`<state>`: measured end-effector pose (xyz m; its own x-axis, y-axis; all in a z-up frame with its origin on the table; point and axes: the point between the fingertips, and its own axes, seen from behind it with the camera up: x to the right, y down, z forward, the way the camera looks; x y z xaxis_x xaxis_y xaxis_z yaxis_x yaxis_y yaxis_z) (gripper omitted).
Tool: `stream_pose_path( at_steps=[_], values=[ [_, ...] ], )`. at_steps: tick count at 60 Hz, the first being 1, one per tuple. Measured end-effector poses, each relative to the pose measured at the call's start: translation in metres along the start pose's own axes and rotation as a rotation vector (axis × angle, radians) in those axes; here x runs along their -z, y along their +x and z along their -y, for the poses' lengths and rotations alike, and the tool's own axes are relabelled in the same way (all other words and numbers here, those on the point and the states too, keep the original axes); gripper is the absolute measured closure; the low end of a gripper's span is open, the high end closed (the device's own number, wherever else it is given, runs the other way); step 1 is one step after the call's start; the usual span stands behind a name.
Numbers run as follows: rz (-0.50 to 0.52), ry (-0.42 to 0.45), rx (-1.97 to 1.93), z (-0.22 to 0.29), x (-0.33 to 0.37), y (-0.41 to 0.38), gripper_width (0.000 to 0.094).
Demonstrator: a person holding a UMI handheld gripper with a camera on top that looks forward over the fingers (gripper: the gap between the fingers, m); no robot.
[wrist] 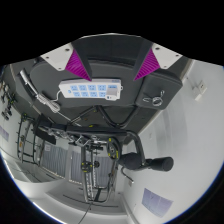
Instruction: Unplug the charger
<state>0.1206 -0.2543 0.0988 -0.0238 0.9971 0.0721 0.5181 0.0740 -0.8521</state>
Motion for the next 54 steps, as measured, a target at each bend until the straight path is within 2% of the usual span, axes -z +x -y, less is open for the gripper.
stream_pose_path(
  at_steps=[11, 20, 48, 49, 53, 54],
  values=[
    [-0.021, 0.039, -0.014, -0.005, -0.07, 0.018, 0.0084],
    [0.033, 0.09, -0.059, 0.005, -0.115, 0.008, 0.0083],
    [0.05, 0.154, -0.104, 0.026, -0.194, -0.004, 0.0118],
    [0.05, 0.156, -0.104, 0.026, -0.196, -0.004, 0.0135],
    [0.03, 0.158, -0.089, 0.027, -0.201, 0.001, 0.0624],
    [0.037, 0.163, -0.096, 0.028, -0.201, 0.0, 0.0627]
  ],
)
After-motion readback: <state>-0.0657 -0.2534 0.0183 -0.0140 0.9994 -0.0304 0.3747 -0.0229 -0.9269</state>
